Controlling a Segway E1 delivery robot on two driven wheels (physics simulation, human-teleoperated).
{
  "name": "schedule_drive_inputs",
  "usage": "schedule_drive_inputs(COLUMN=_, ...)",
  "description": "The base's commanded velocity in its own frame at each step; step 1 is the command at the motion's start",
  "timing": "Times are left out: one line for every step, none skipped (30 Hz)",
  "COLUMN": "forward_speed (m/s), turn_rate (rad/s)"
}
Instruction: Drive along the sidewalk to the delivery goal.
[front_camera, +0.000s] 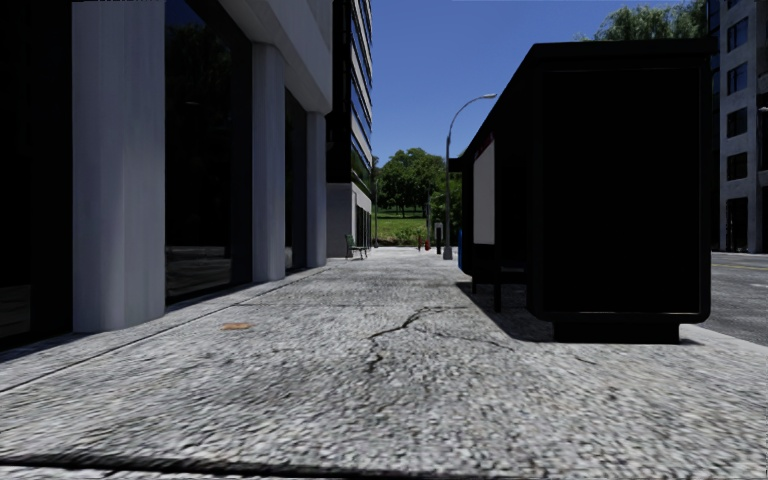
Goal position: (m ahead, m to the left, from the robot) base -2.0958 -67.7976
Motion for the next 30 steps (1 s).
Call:
schedule_drive_inputs(forward_speed=2.0, turn_rate=0.0)
schedule_drive_inputs(forward_speed=2.0, turn_rate=0.0)
schedule_drive_inputs(forward_speed=2.0, turn_rate=0.0)
schedule_drive_inputs(forward_speed=2.0, turn_rate=0.0)
schedule_drive_inputs(forward_speed=2.0, turn_rate=0.0)
schedule_drive_inputs(forward_speed=2.0, turn_rate=0.0)
schedule_drive_inputs(forward_speed=2.0, turn_rate=0.0)
schedule_drive_inputs(forward_speed=2.0, turn_rate=0.0)
schedule_drive_inputs(forward_speed=2.0, turn_rate=0.0)
schedule_drive_inputs(forward_speed=2.0, turn_rate=0.0)
schedule_drive_inputs(forward_speed=2.0, turn_rate=0.0)
schedule_drive_inputs(forward_speed=2.0, turn_rate=0.0)
schedule_drive_inputs(forward_speed=2.0, turn_rate=0.0)
schedule_drive_inputs(forward_speed=2.0, turn_rate=0.0)
schedule_drive_inputs(forward_speed=2.0, turn_rate=0.0)
schedule_drive_inputs(forward_speed=2.0, turn_rate=0.0)
schedule_drive_inputs(forward_speed=2.0, turn_rate=0.0)
schedule_drive_inputs(forward_speed=2.0, turn_rate=0.0)
schedule_drive_inputs(forward_speed=2.0, turn_rate=0.0)
schedule_drive_inputs(forward_speed=2.0, turn_rate=0.0)
schedule_drive_inputs(forward_speed=2.0, turn_rate=0.0)
schedule_drive_inputs(forward_speed=2.0, turn_rate=0.0)
schedule_drive_inputs(forward_speed=2.0, turn_rate=0.0)
schedule_drive_inputs(forward_speed=2.0, turn_rate=0.0)
schedule_drive_inputs(forward_speed=2.0, turn_rate=0.0)
schedule_drive_inputs(forward_speed=2.0, turn_rate=0.0)
schedule_drive_inputs(forward_speed=2.0, turn_rate=0.0)
schedule_drive_inputs(forward_speed=2.0, turn_rate=0.0)
schedule_drive_inputs(forward_speed=2.0, turn_rate=0.0)
schedule_drive_inputs(forward_speed=2.0, turn_rate=0.0)
